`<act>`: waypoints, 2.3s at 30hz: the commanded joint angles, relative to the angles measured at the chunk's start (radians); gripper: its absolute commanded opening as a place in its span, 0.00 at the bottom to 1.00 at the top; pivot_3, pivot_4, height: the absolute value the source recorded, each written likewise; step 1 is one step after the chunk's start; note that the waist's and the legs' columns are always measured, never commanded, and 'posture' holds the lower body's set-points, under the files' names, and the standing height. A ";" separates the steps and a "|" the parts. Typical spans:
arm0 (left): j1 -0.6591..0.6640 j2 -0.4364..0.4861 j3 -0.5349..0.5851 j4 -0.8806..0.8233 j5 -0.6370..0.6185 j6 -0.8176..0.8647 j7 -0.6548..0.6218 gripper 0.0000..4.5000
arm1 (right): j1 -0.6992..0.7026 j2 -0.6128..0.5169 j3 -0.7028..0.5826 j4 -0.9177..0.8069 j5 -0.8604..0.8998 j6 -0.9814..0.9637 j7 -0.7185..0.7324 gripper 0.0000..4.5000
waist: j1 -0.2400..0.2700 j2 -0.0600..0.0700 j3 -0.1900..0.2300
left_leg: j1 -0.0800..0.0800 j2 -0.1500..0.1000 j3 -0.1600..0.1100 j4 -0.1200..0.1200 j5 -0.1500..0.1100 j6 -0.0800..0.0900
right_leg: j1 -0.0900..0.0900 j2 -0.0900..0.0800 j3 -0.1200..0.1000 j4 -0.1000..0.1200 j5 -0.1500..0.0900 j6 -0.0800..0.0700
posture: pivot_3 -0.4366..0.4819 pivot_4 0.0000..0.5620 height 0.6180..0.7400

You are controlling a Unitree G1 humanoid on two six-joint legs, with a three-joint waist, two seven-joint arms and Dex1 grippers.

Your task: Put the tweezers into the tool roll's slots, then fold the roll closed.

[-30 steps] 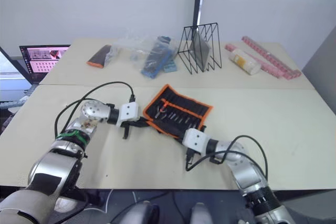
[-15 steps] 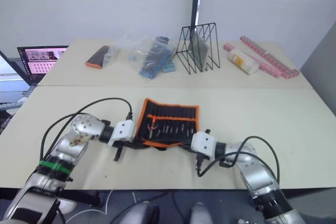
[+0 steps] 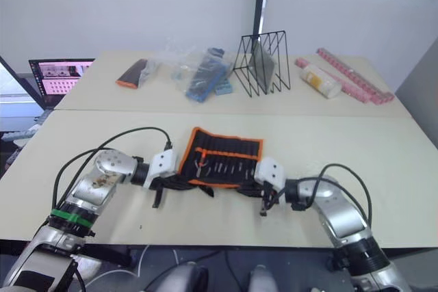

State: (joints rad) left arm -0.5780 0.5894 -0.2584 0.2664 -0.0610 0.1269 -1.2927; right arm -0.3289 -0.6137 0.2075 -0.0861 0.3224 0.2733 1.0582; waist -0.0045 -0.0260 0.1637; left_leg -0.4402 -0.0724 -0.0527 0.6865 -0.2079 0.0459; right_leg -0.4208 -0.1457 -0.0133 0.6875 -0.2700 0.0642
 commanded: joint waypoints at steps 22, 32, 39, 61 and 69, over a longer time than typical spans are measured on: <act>-0.198 0.008 0.014 0.174 -0.042 -0.025 -0.107 0.00 | -0.121 0.054 -0.062 0.136 0.016 0.090 -0.043 0.01 | -0.008 0.000 0.000 | -0.001 0.000 0.000 0.000 0.000 0.000 | -0.001 0.000 0.000 0.001 0.000 0.000 | 0.48 0.27 0.56; -0.378 -0.084 -0.043 0.490 0.101 -0.214 -0.016 0.00 | -0.157 0.067 -0.066 0.192 0.013 0.067 -0.018 0.01 | -0.003 0.000 0.000 | -0.001 -0.001 0.000 0.000 0.000 0.000 | -0.001 0.000 0.000 0.001 0.000 0.000 | 0.48 0.27 0.56; -0.409 -0.088 -0.027 0.530 0.075 -0.157 -0.110 0.00 | -0.175 0.058 -0.080 0.223 0.017 0.066 0.004 0.01 | -0.009 -0.001 0.000 | -0.003 -0.001 0.000 0.000 0.000 0.000 | -0.003 0.000 -0.001 0.002 0.000 0.000 | 0.48 0.27 0.56; -0.490 -0.165 -0.020 0.695 0.137 -0.230 0.031 0.00 | -0.270 0.105 -0.065 0.405 -0.084 0.003 -0.021 0.01 | -0.009 -0.001 0.001 | -0.004 -0.001 0.000 0.002 0.000 0.001 | -0.003 0.000 -0.001 0.003 0.000 0.000 | 0.48 0.27 0.56; -0.520 -0.190 -0.006 0.752 0.143 -0.240 0.072 0.00 | -0.283 0.134 -0.079 0.488 -0.153 -0.066 -0.107 0.01 | -0.009 -0.001 0.001 | -0.006 -0.001 0.000 0.006 -0.001 0.002 | -0.004 0.000 -0.001 0.006 0.000 0.000 | 0.48 0.27 0.56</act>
State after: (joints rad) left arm -1.0594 0.3932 -0.2936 1.0147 0.0776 -0.1043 -1.2447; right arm -0.6011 -0.4705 0.1513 0.3886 0.1910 0.2377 0.9766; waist -0.0131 -0.0269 0.1643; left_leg -0.4459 -0.0737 -0.0525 0.6932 -0.2088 0.0474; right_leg -0.4246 -0.1461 -0.0142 0.6937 -0.2701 0.0645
